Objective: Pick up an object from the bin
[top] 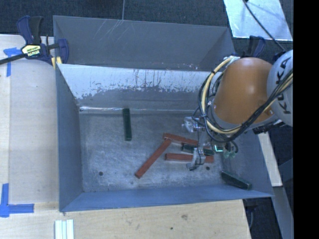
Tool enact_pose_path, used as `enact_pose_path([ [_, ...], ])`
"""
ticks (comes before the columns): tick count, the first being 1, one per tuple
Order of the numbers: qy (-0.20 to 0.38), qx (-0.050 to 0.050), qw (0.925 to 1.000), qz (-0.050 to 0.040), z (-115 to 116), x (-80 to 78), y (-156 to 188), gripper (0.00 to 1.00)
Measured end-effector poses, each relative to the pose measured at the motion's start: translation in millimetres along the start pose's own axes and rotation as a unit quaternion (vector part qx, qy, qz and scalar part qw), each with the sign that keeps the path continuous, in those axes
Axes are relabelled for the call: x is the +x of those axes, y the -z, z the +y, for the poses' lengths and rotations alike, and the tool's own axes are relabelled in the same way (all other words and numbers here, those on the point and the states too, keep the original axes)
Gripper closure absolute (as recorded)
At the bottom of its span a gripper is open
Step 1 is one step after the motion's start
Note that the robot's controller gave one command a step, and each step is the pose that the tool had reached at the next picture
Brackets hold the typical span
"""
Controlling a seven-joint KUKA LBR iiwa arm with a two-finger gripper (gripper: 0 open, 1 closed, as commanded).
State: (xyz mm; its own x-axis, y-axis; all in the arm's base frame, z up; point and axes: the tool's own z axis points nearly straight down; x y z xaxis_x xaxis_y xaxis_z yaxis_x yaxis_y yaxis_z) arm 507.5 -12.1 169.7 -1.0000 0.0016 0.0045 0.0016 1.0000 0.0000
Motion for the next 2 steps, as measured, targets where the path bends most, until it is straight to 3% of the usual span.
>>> enact_pose_path([
  [1,0.011,0.001,0.9999,-0.0071,11,-28.0,-101,0.0],
  [2,0.128,0.002,0.9918,-0.0074,-44,-34.8,-98,0.0],
])
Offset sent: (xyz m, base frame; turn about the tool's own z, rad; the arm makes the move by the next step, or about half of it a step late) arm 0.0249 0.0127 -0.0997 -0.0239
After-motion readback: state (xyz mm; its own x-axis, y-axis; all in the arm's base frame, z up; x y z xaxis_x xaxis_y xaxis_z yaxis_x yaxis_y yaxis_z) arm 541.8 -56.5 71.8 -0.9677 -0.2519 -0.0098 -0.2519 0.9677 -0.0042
